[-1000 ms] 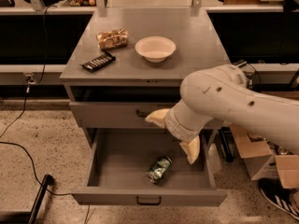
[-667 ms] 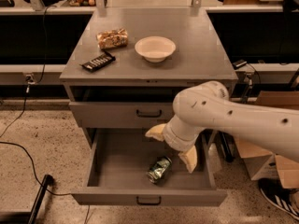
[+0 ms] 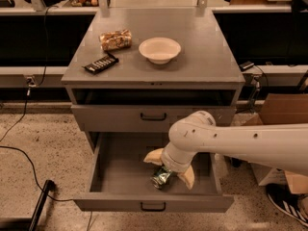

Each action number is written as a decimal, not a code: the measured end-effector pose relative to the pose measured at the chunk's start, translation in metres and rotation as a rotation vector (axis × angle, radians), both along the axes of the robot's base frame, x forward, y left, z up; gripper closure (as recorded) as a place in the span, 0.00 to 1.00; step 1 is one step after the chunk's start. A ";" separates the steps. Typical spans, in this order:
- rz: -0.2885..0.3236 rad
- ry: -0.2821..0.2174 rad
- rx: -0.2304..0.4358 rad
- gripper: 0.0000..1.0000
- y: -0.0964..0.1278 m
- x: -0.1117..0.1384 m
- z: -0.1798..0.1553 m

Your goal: Pick green can from middle drawer and place on counter

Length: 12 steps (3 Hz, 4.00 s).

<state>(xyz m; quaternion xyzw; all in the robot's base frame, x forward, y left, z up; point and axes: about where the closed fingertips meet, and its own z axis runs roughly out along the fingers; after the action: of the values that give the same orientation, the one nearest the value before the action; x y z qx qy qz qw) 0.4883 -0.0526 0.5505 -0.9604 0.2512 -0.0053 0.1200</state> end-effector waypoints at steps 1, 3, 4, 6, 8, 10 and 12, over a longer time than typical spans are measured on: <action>0.055 0.010 -0.063 0.00 0.004 0.011 -0.041; 0.078 0.061 -0.183 0.00 -0.008 0.034 -0.094; 0.058 0.074 -0.177 0.00 -0.012 0.046 -0.114; -0.008 0.062 -0.147 0.00 -0.016 0.062 -0.156; -0.057 0.052 -0.164 0.42 -0.017 0.070 -0.181; -0.097 0.054 -0.123 0.67 -0.015 0.075 -0.177; -0.055 0.013 0.067 0.62 -0.001 0.083 -0.074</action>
Offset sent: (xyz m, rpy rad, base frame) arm 0.0401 -0.0023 -0.1072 -0.2444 0.0605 0.1015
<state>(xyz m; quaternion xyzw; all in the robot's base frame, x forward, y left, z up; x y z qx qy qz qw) 0.5713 -0.0539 0.4765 -0.9486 0.2786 0.0061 0.1501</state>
